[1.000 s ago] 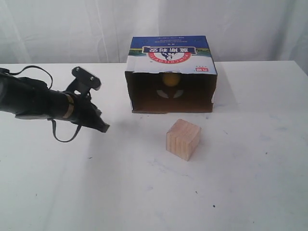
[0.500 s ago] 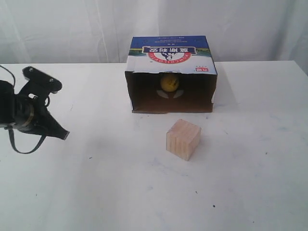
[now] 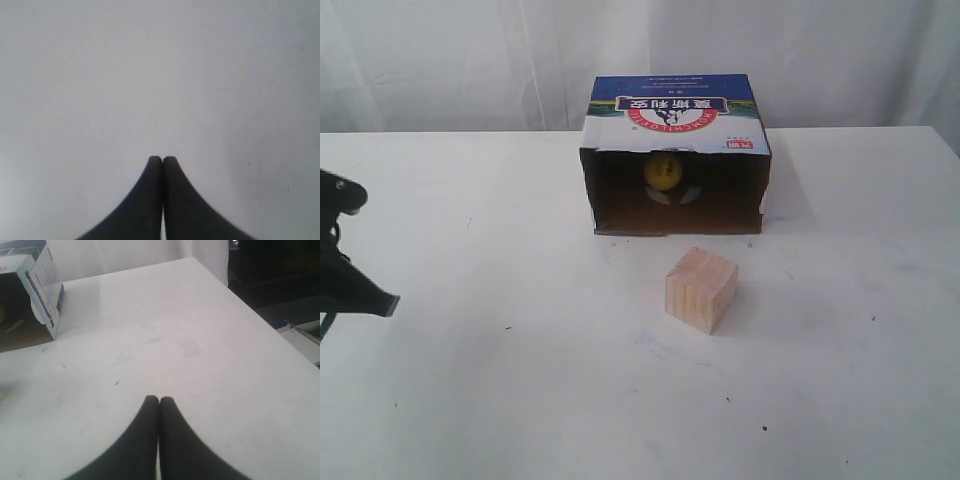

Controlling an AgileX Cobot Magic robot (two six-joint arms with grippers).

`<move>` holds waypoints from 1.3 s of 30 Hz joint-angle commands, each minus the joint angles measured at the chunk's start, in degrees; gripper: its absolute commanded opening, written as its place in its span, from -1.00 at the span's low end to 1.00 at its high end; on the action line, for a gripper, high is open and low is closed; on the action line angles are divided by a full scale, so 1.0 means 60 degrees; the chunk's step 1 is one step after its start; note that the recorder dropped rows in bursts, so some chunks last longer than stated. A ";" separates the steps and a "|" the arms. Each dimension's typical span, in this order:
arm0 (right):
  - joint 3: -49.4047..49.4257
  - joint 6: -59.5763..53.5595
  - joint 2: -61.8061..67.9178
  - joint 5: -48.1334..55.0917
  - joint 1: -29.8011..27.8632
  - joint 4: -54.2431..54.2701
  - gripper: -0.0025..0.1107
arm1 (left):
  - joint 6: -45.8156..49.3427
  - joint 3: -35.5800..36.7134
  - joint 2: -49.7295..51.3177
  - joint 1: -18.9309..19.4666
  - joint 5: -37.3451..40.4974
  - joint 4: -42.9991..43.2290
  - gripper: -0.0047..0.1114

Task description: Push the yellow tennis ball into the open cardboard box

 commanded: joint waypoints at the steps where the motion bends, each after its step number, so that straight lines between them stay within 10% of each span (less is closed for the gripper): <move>1: 0.0024 -0.0001 -0.0057 -0.0113 -0.0034 -0.0020 -0.96 | -0.0133 0.0312 -0.1386 0.0117 0.0056 -0.0073 -0.92; 7: 0.0024 0.0179 -0.0057 -0.0093 -0.0034 -0.0020 -0.96 | 0.0584 0.1124 -0.3256 0.0306 -0.0505 -0.0727 -0.92; 12: 0.0024 0.0179 -0.0057 -0.0093 -0.0034 -0.0020 -0.96 | 0.8950 0.1941 -0.4054 0.0340 -0.1317 -0.9141 -0.92; 16: 0.0024 0.0181 -0.0057 -0.0110 -0.0034 -0.0020 -0.96 | 1.3894 0.2398 -0.5126 0.0237 -0.1566 -1.2315 -0.92; 39: 0.0024 0.0181 -0.0057 -0.0112 -0.0034 -0.0020 -0.96 | 1.4650 0.3461 -1.1012 0.0677 -0.1995 -1.2035 -0.92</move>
